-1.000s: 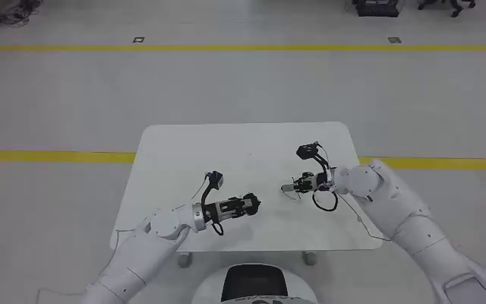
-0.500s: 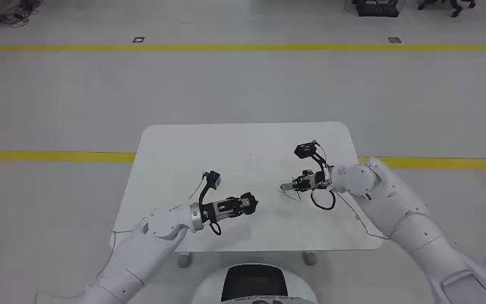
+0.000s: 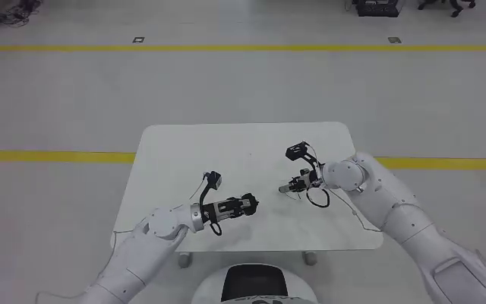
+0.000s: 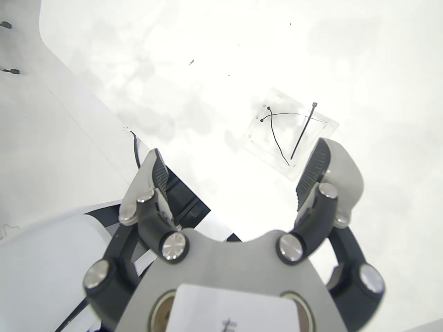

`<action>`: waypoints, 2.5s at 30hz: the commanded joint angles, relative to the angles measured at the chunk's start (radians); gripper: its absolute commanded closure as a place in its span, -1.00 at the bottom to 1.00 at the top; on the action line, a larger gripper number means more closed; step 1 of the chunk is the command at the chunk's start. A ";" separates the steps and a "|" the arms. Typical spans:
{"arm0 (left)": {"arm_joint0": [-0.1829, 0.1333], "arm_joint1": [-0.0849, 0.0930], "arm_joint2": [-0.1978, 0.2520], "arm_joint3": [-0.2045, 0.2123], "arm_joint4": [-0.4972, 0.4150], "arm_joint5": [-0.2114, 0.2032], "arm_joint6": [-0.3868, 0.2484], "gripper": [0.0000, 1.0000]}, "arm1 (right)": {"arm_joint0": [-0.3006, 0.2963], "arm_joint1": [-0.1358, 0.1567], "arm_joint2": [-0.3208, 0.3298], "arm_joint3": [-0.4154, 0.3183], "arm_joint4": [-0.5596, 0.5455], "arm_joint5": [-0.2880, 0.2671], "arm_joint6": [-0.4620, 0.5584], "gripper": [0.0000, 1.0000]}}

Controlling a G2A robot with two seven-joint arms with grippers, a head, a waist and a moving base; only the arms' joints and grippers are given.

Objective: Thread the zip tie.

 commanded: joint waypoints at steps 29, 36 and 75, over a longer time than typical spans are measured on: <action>0.000 0.000 0.000 0.000 0.000 0.000 0.000 1.00 | 0.073 -0.096 -0.149 0.114 -0.088 0.176 0.009 -1.00; 0.000 0.000 0.000 0.000 0.000 0.000 0.000 1.00 | 0.060 -0.099 -0.157 0.097 -0.140 0.232 -0.009 -1.00; 0.000 0.000 0.000 0.000 0.000 0.000 0.000 1.00 | 0.011 -0.140 -0.155 0.074 -0.324 0.400 -0.041 -0.62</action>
